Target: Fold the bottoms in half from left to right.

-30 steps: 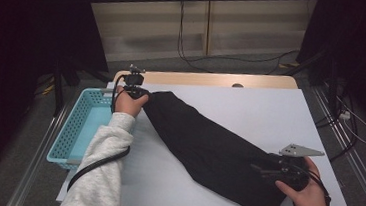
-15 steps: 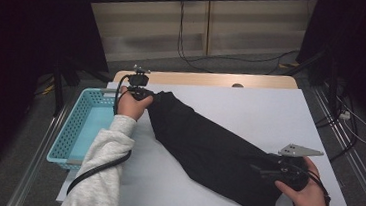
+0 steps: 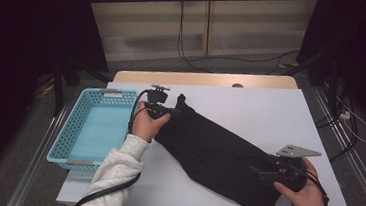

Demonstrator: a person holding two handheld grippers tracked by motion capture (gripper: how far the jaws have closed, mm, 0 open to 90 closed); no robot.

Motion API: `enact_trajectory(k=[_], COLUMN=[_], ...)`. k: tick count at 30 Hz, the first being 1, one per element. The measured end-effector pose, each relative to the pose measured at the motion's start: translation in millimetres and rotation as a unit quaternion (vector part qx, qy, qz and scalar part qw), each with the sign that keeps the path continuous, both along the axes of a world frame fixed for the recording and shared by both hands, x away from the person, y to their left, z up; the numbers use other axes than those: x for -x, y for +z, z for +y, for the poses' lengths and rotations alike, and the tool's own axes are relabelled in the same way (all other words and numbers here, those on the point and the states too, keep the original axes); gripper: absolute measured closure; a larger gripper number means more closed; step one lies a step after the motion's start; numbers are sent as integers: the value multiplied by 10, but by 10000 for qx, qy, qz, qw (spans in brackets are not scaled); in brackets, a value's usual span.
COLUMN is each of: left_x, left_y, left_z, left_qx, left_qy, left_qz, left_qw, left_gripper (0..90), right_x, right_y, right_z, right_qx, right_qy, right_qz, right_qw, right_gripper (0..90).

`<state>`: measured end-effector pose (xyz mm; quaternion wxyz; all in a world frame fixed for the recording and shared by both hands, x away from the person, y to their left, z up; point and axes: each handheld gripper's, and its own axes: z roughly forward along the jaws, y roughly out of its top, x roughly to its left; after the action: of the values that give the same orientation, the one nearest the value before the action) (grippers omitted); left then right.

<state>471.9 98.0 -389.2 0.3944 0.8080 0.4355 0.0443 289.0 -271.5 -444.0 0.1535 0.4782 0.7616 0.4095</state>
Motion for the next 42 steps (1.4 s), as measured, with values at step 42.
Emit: enact_trajectory(k=[42], left_x=[580], left_y=[-382], left_z=[-717], left_qx=[409], left_qy=[-1248], left_qz=[93], left_qw=[9913], left_gripper=[738], right_x=[-7], right_y=[-42], right_z=[71], right_qx=[25], right_qy=[38], right_qz=[21], right_qw=[10000], right_gripper=[179])
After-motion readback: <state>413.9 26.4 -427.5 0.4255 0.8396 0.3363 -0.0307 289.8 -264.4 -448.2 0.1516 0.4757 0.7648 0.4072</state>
